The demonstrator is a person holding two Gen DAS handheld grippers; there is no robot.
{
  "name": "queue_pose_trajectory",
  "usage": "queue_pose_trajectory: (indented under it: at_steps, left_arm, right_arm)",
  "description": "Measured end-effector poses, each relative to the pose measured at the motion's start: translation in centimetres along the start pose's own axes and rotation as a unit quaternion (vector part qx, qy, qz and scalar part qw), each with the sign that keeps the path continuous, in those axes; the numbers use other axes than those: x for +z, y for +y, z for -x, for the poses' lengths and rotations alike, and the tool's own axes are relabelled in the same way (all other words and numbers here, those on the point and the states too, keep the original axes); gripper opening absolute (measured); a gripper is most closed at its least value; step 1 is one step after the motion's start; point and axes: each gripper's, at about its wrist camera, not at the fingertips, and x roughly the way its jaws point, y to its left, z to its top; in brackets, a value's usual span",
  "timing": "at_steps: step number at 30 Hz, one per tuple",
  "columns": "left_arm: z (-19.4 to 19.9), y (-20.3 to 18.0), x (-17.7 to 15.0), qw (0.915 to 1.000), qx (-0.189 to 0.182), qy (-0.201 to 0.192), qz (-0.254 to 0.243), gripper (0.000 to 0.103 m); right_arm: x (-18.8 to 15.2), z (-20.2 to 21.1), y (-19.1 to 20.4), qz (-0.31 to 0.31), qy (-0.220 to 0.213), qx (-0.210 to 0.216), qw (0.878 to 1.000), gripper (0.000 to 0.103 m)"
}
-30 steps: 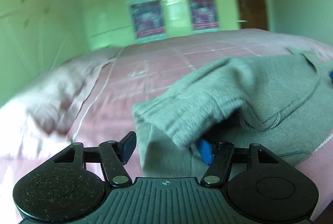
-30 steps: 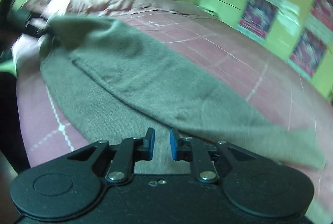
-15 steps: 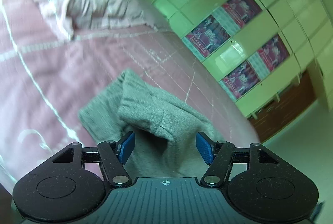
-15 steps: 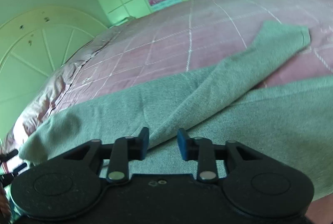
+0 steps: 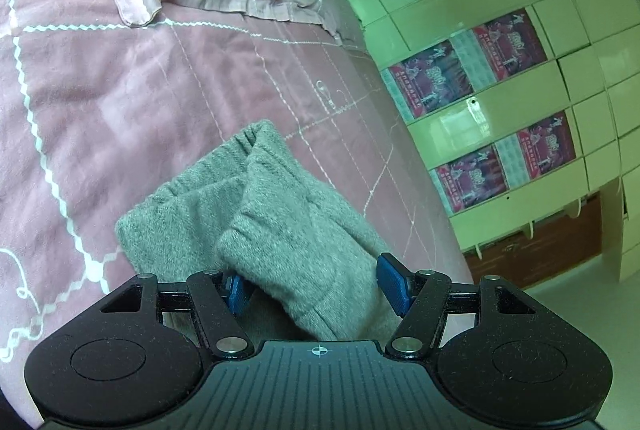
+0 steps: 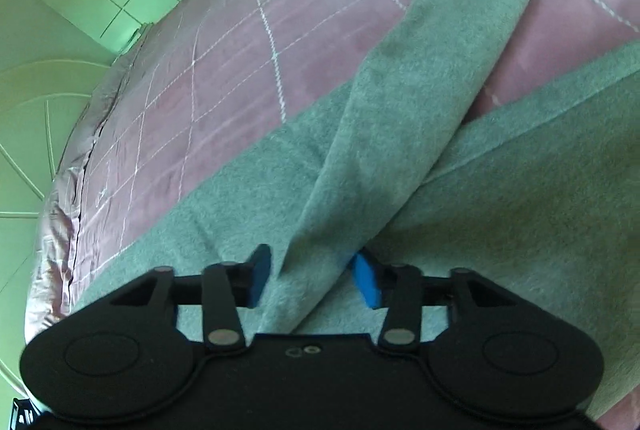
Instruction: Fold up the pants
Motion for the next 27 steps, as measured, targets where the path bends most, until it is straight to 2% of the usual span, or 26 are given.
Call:
queue_pose_trajectory:
  at_steps: [1, 2, 3, 5, 7, 9, 11, 12, 13, 15, 16, 17, 18, 19, 20, 21, 23, 25, 27]
  left_arm:
    - [-0.3, 0.1, 0.2, 1.0, -0.006, 0.0, 0.0, 0.06]
    - [-0.6, 0.0, 0.4, 0.9999, -0.008, 0.001, -0.009, 0.033]
    - [-0.9, -0.2, 0.6, 0.9997, -0.005, 0.005, -0.022, 0.03]
    - [-1.7, -0.6, 1.4, 0.999, -0.004, 0.015, -0.042, 0.028]
    - [-2.1, -1.4, 3.2, 0.9985, -0.021, 0.013, -0.049, 0.027]
    - [-1.7, -3.1, 5.3, 0.9955, -0.077, -0.011, -0.054, 0.027]
    - [-0.5, -4.8, 7.3, 0.9887, -0.135, -0.023, -0.06, 0.027]
    - [0.3, -5.3, 7.7, 0.9851, -0.154, -0.025, -0.073, 0.027]
    - [1.1, -5.4, 7.7, 0.9829, -0.157, -0.024, -0.094, 0.027]
    - [1.7, -3.7, 6.7, 0.9836, -0.137, -0.005, -0.117, 0.027]
    - [1.5, -2.0, 5.9, 0.9865, -0.108, 0.013, -0.123, 0.027]
    - [1.0, -0.5, 5.3, 0.9893, -0.068, 0.031, -0.125, 0.027]
    - [0.5, 1.1, 4.6, 0.9902, -0.029, 0.049, -0.127, 0.027]
    - [0.0, 2.5, 4.0, 0.9903, -0.009, 0.062, -0.124, 0.027]
    - [0.2, 3.3, 3.6, 0.9915, -0.014, 0.054, -0.117, 0.027]
    - [0.6, 3.6, 3.5, 0.9926, -0.023, 0.044, -0.111, 0.027]
    - [0.8, 2.9, 3.4, 0.9922, -0.016, 0.036, -0.118, 0.027]
    - [0.4, 2.0, 3.5, 0.9898, -0.004, 0.035, -0.138, 0.027]
    - [0.2, 1.4, 3.7, 0.9889, 0.005, 0.034, -0.144, 0.027]
  right_arm:
    - [-0.2, 0.4, -0.3, 0.006, -0.006, 0.004, 1.0, 0.01]
    - [-0.5, 0.9, -0.8, 0.013, -0.013, 0.01, 1.0, 0.007]
    - [-0.9, 1.3, -1.1, 0.022, -0.018, 0.01, 1.0, 0.006]
    - [-1.6, 2.3, -1.8, 0.026, -0.036, 0.04, 0.998, 0.004]
    - [-1.8, 3.7, -1.8, 0.035, -0.066, 0.08, 0.994, 0.003]
    - [-1.4, 6.4, -1.3, 0.045, -0.118, 0.13, 0.983, 0.003]
    - [-1.8, 9.6, -0.9, 0.07, -0.161, 0.174, 0.969, 0.002]
    - [-2.3, 10.8, -1.0, 0.081, -0.172, 0.189, 0.964, 0.002]
    - [-3.1, 11.7, -1.5, 0.089, -0.172, 0.203, 0.96, 0.002]
    - [-5.4, 11.1, -3.1, 0.092, -0.144, 0.187, 0.967, 0.003]
    - [-6.6, 9.6, -3.9, 0.091, -0.11, 0.173, 0.975, 0.003]
    - [-7.7, 7.4, -4.8, 0.083, -0.055, 0.147, 0.984, 0.005]
    - [-8.6, 5.8, -5.5, 0.074, -0.017, 0.118, 0.99, 0.006]
    - [-9.5, 5.0, -6.0, 0.061, -0.012, 0.118, 0.991, 0.005]
    - [-9.7, 5.1, -6.2, 0.054, -0.024, 0.124, 0.99, 0.006]
    - [-9.6, 5.3, -5.9, 0.051, -0.028, 0.127, 0.99, 0.009]
    - [-9.1, 5.7, -4.9, 0.058, -0.04, 0.123, 0.99, 0.019]
    - [-8.2, 6.1, -3.9, 0.07, -0.047, 0.118, 0.989, 0.019]
    - [-7.7, 5.7, -3.1, 0.076, -0.041, 0.094, 0.992, 0.014]
